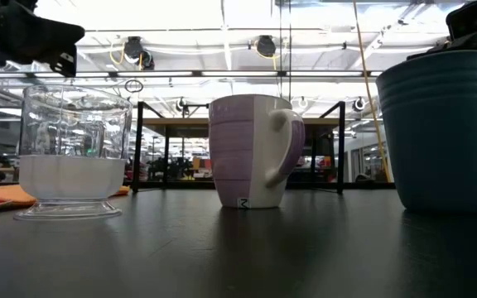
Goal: Stack small to large cups/mugs on shelf
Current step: Put the transparent mug on the shelf
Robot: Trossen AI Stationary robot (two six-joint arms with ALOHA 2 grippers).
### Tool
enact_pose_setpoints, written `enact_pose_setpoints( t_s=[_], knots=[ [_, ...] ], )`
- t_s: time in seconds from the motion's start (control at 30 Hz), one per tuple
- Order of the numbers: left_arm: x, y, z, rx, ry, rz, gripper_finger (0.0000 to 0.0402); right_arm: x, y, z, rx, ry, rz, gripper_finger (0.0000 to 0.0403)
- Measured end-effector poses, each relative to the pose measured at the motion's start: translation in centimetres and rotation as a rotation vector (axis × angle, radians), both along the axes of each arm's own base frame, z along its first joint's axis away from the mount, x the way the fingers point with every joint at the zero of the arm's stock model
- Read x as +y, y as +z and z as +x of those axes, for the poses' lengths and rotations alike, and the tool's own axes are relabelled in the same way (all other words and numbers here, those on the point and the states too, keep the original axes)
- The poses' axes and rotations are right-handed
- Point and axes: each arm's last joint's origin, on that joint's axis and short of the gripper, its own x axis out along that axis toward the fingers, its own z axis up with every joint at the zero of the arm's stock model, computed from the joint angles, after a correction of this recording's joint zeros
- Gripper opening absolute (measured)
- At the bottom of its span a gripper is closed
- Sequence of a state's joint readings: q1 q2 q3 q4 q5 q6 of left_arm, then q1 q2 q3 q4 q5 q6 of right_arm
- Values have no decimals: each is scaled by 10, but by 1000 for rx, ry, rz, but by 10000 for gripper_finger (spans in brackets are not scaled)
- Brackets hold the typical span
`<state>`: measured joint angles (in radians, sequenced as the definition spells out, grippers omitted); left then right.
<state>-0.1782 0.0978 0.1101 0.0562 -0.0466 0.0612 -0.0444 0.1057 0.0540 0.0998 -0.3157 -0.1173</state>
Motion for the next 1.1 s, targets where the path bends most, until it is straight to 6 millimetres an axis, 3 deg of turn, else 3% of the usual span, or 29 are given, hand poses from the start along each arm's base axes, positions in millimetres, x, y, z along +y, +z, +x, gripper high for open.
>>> enact_pose_setpoints(
  t_s=[0.47, 0.67, 1.1],
  knots=[
    [3, 9, -1, -69, 69, -220, 1, 0, 0, 0, 18, 0, 66, 0],
    [3, 14, -1, -90, 60, -230, 1, 0, 0, 0, 19, 0, 66, 0],
    [-3, 69, 26, -31, 47, -92, 0, 0, -1, 0, 32, 0, 84, 0]
  ],
)
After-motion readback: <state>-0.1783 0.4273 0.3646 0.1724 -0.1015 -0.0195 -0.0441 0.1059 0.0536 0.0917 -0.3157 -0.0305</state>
